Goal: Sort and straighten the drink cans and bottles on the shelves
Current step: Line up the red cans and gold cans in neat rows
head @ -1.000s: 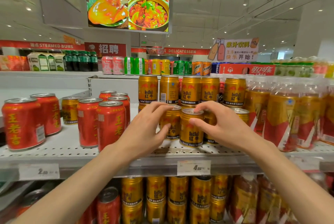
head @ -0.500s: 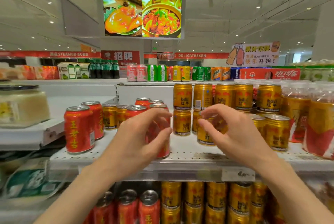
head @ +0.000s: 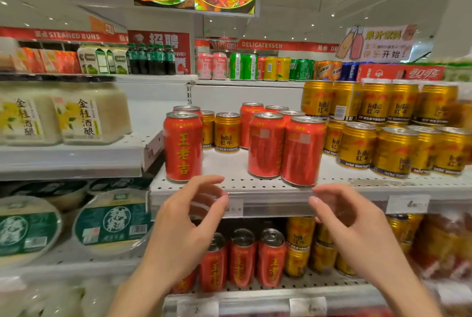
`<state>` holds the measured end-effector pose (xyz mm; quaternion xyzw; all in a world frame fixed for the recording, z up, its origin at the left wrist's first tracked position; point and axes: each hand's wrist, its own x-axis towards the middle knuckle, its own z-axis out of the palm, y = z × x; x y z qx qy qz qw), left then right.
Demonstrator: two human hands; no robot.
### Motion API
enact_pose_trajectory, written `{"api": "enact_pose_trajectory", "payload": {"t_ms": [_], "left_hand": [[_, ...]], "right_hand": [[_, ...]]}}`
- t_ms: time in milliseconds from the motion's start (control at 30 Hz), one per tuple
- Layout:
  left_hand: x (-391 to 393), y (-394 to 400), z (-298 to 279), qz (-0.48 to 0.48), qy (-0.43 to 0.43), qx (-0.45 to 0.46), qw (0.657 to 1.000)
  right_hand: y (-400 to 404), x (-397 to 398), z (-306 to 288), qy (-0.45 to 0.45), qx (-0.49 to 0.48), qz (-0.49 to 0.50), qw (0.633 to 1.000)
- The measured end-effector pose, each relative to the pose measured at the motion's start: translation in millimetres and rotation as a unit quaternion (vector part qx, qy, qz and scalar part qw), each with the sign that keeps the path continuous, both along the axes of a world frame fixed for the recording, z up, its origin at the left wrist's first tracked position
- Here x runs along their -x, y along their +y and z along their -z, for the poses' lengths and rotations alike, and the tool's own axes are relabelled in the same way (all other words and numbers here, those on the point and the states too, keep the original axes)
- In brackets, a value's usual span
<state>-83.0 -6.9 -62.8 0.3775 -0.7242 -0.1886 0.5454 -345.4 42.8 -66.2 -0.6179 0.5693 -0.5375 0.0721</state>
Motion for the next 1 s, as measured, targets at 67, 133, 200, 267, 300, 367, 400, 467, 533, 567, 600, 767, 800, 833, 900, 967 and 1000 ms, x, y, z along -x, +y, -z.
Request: {"api": "enact_pose_trajectory", "payload": {"t_ms": [67,133,200,267,300,367,400,467,533,567,600,767,800,833,900,967,1000], "left_hand": [[-10,-1,6,-0.007,0.0,-0.008,1.0],[-17,-1,5,-0.016,-0.003,-0.007,1.0],[-23,-1,-2,-0.027,-0.018,0.014,0.999],[-28,-2,-14,-0.044,-0.041,0.045,0.997],[-31,-3,-21,-0.054,-0.054,0.065,0.995],[-36,-7,-39,-0.077,-0.101,0.121,0.984],[-39,-9,-49,-0.088,-0.131,0.15,0.976],[-43,-16,-68,-0.109,-0.197,0.199,0.954],[-43,-24,-85,-0.132,-0.258,0.241,0.926],[-42,-28,-93,-0.141,-0.281,0.254,0.915],[-40,-32,-99,-0.15,-0.3,0.261,0.905],[-39,-56,-113,-0.177,-0.39,0.21,0.879],[-42,-60,-113,-0.181,-0.402,0.194,0.877],[-44,-64,-112,-0.184,-0.408,0.18,0.876],[-47,-68,-110,-0.179,-0.403,0.158,0.883],[-50,-71,-109,-0.166,-0.393,0.149,0.892],[-51,-72,-110,-0.16,-0.391,0.147,0.895]], "right_hand": [[3,-8,3,0.001,-0.01,0.01,1.0],[4,-14,-1,0.01,-0.012,0.017,1.0],[2,-20,-12,0.035,-0.006,0.02,0.999],[-3,-27,-30,0.071,0.009,0.01,0.997],[-7,-30,-40,0.092,0.022,0.003,0.996],[-17,-36,-61,0.15,0.062,-0.006,0.987],[-23,-38,-70,0.187,0.085,-0.008,0.979],[-34,-41,-86,0.264,0.132,-0.003,0.956],[-48,-43,-103,0.348,0.168,0.016,0.922],[-55,-45,-110,0.388,0.182,0.026,0.903],[-62,-47,-117,0.431,0.187,0.033,0.882],[-87,-54,-131,0.601,0.067,0.055,0.795],[-89,-53,-131,0.606,0.055,0.052,0.792],[-90,-52,-131,0.609,0.049,0.05,0.79],[-93,-50,-130,0.616,0.052,0.049,0.785],[-94,-49,-129,0.624,0.053,0.056,0.778],[-95,-49,-127,0.626,0.052,0.06,0.776]]}}
